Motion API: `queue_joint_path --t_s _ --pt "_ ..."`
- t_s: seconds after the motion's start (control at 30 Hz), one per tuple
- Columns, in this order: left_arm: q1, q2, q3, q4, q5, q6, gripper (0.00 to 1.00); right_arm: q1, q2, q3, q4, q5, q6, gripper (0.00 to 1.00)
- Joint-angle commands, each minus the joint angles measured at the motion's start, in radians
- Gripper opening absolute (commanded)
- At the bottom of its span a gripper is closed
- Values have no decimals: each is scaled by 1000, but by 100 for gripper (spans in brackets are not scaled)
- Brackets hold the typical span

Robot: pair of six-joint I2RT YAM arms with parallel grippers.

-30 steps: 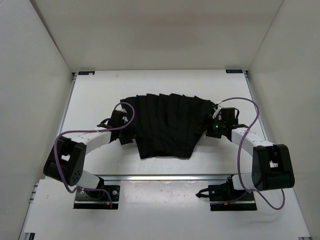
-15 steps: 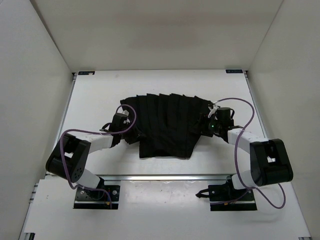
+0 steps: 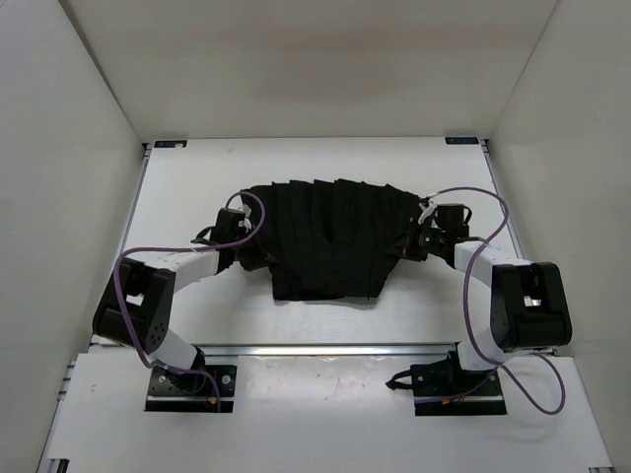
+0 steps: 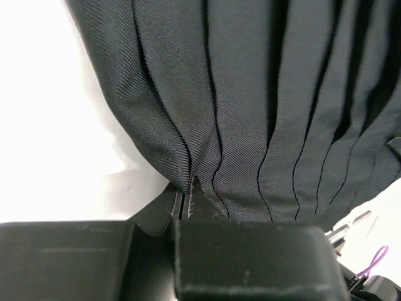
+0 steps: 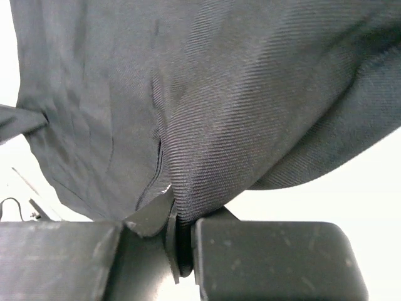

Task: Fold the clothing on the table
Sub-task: Flatten the skirt out

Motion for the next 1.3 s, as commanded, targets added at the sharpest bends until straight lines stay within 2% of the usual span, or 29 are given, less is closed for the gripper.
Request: queue_joint_path --t_s 0.0,0.17,0.23,0.27,0.3,0.33,0.37,0.43,0.47,0.57,0.7,0.87,1.0,1.17,1.27 --pt "56 -13 55 -121 -90 129 0 -57 -47 24 -35 43 -74 0" --pt "82 25 84 -121 -80 150 0 -111 -8 19 -69 20 -100 0" --pt "76 64 92 -127 -41 160 4 -100 14 22 -76 3 -94 18" --pt "66 73 98 -130 -25 161 9 -87 9 25 -81 0 -91 35" --pt "57 76 97 -124 -21 150 21 -80 6 27 -76 3 -89 45" --pt "48 67 100 -124 -12 143 32 -67 -3 27 -69 1 -88 60" --pt "34 65 95 -124 -9 137 39 -36 -8 25 -70 6 -79 65" --pt "28 46 90 -136 6 126 64 -2 -49 15 -61 11 -60 72" --pt "19 24 74 -135 14 117 72 18 -70 4 -64 11 -51 74" --pt "8 -48 41 -148 20 106 83 74 -135 -53 -53 14 -7 75" --pt "11 -161 -53 -155 58 74 84 160 -193 -146 -32 47 49 69" --pt "-33 -232 -162 -145 51 35 79 217 -216 -217 7 87 87 64" --pt "-58 -257 -229 -70 80 -18 74 243 -196 -232 56 100 93 63" --pt "-79 -225 -227 -36 13 -29 68 271 -95 -176 103 67 98 58" --pt "-76 -224 -245 -3 -20 -46 68 312 -35 -143 108 66 102 56"
